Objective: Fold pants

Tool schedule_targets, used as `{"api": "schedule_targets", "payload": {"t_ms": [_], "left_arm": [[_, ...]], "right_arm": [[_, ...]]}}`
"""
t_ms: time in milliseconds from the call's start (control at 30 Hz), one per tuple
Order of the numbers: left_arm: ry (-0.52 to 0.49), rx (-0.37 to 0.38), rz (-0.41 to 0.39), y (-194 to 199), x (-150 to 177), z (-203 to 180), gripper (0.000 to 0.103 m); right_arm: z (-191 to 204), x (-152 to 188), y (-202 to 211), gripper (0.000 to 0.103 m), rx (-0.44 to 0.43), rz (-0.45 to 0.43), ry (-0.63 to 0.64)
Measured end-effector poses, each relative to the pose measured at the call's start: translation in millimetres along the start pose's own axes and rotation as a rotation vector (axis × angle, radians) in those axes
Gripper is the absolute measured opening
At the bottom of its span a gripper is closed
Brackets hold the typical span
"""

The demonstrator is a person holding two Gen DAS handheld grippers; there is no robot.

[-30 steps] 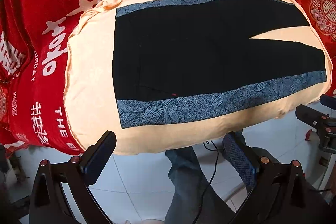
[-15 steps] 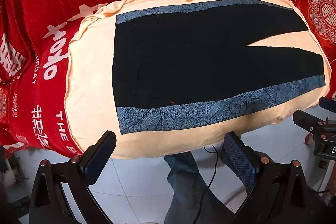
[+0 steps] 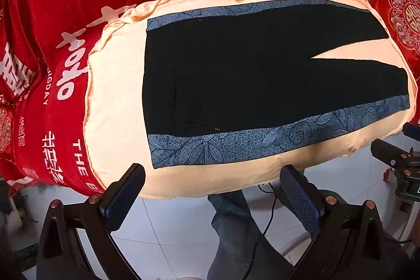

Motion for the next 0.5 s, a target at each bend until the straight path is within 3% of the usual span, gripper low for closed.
{"api": "schedule_targets", "payload": {"t_ms": [500], "left_arm": [[0.013, -0.025, -0.008, 3.5, -5.0, -1.8, 0.103]], "right_arm": [[-2.3, -2.3, -1.2, 0.103, -0.004, 0.007, 0.005]]}}
Point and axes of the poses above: each gripper's, at about its wrist camera, not at the fingertips, and y roughly against the way its jaws point, z to its left, x to its underside, the point moved 3 cm from there along -y, roughly the way its jaws point, and after that the axes turned 10 degrees about -x, right-handed, at the moved point
